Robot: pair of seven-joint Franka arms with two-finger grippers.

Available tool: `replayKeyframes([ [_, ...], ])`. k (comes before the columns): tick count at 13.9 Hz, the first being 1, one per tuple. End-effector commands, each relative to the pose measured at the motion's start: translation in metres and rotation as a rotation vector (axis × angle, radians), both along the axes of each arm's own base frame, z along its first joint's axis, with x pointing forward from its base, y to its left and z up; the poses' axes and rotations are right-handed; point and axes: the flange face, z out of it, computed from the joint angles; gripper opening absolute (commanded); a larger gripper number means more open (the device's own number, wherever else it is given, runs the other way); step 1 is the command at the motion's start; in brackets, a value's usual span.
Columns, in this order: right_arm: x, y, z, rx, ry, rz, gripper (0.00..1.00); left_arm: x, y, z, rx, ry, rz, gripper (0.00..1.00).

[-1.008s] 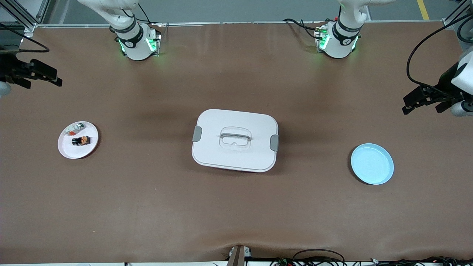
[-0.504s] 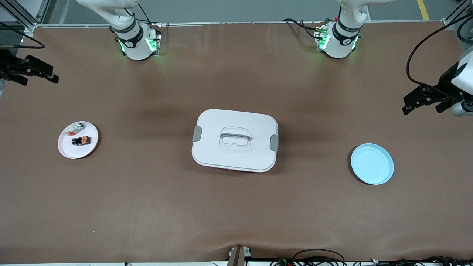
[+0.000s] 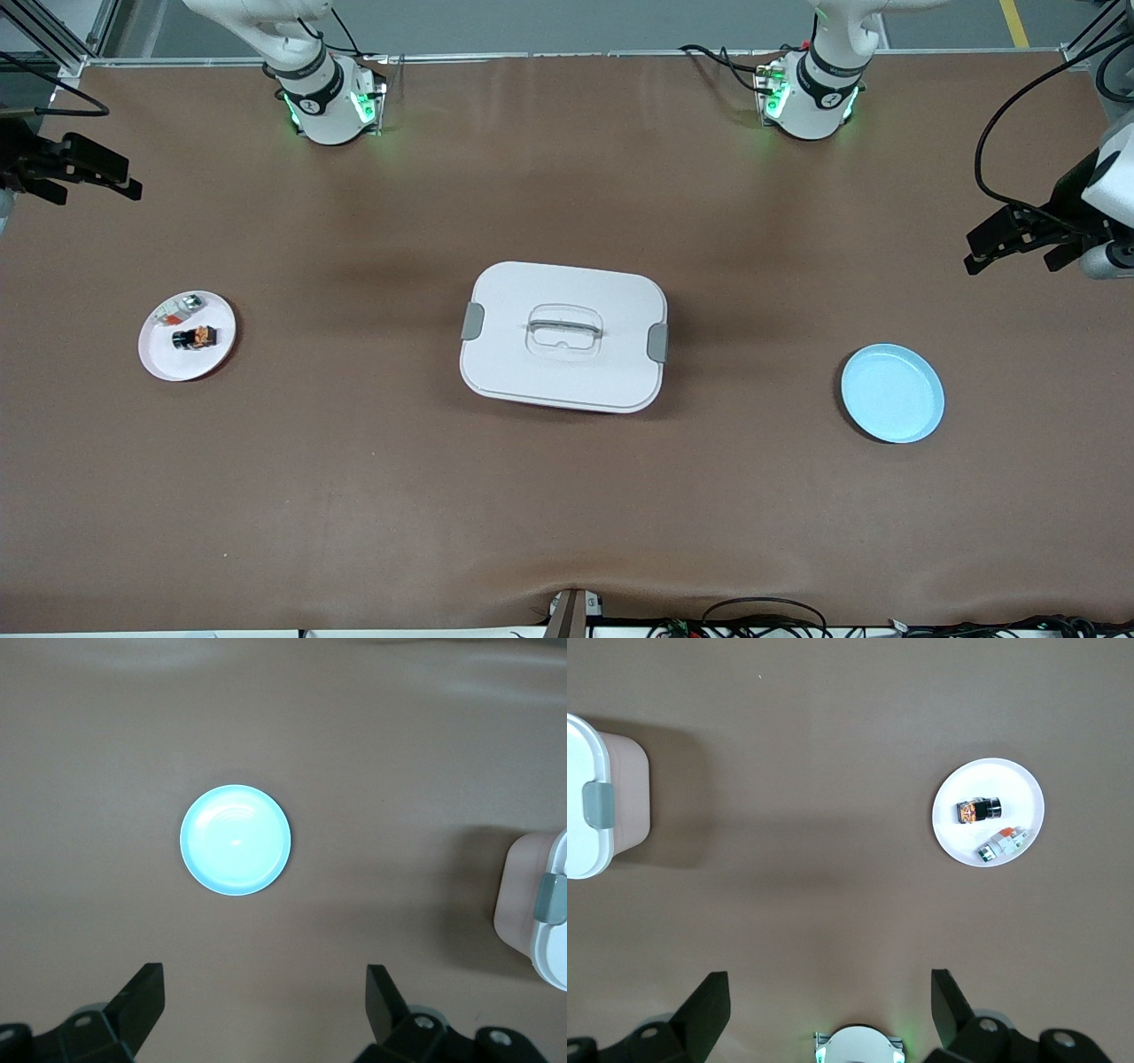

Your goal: Transfer orange switch to right arm and place

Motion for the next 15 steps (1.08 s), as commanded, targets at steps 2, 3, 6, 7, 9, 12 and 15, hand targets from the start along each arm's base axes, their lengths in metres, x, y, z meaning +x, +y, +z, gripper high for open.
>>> replayKeyframes([
  [2,-0.006,-0.004,0.006,0.006,0.003,-0.015,1.0,-0.002,-0.001,0.008,-0.007,-0.008,-0.016,1.0],
  [3,-0.007,-0.007,0.005,0.007,0.004,-0.021,1.0,-0.002,-0.002,0.008,-0.007,-0.009,-0.017,1.0],
  [6,-0.008,-0.01,0.009,0.002,-0.008,-0.041,1.0,-0.002,-0.002,0.009,-0.007,-0.01,-0.017,1.0],
  [7,-0.012,-0.006,0.016,-0.003,-0.025,-0.078,1.0,-0.002,-0.001,0.009,-0.007,-0.01,-0.016,1.0],
  [9,-0.013,0.001,0.019,-0.009,-0.033,-0.099,1.0,-0.001,-0.002,0.009,-0.007,-0.012,-0.017,1.0],
  [12,-0.016,0.007,0.036,-0.037,-0.112,-0.089,1.0,-0.002,-0.002,0.009,-0.007,-0.01,-0.016,1.0],
  [15,-0.013,0.012,0.037,-0.045,-0.134,-0.077,1.0,-0.002,-0.002,0.008,-0.007,-0.01,-0.016,1.0],
])
